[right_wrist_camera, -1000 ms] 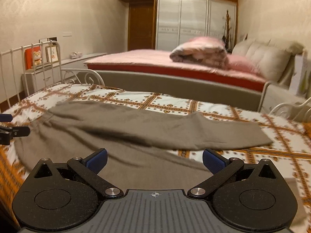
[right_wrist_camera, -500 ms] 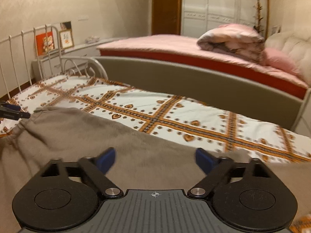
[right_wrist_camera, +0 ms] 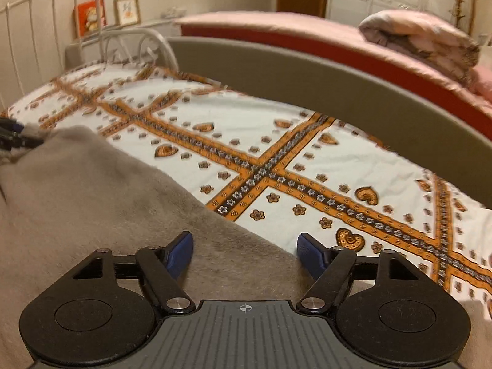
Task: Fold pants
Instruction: 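Grasp the sweatpants waistband with the left gripper while the right gripper grasps the waistband too, then lift the waistband with both grippers and fold it over toward the leg cuffs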
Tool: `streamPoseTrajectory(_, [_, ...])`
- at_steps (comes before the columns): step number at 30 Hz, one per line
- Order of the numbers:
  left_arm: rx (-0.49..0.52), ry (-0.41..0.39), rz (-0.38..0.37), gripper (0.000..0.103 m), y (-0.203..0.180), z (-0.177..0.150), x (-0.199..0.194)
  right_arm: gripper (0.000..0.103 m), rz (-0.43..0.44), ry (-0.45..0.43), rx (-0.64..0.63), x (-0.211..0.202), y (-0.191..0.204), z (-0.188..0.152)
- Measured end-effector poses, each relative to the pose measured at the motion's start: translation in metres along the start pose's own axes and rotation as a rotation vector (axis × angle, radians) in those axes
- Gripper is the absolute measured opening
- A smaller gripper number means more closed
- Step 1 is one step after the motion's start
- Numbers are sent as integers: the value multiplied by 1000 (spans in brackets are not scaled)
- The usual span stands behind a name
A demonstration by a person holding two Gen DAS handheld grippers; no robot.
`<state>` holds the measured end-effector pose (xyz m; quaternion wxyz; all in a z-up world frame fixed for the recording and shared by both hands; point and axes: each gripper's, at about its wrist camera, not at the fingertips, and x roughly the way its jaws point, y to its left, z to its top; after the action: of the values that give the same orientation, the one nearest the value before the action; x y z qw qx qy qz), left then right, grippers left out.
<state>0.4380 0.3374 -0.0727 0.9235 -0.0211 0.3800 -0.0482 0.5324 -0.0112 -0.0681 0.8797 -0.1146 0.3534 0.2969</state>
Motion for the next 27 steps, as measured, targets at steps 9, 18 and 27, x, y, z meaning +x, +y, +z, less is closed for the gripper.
streamPoseTrajectory(9, [2,-86,-62,12,3,5,-9,5,98,63,-18,-6,-11,21])
streamPoseTrajectory(18, [131,-273,-171,11,-2,-1,-106,4,84,-56,-122,-112,38,8])
streamPoseTrajectory(27, [228,-273,-207,23,-39,-78,-182,4,67,-56,-206,-208,112,-87])
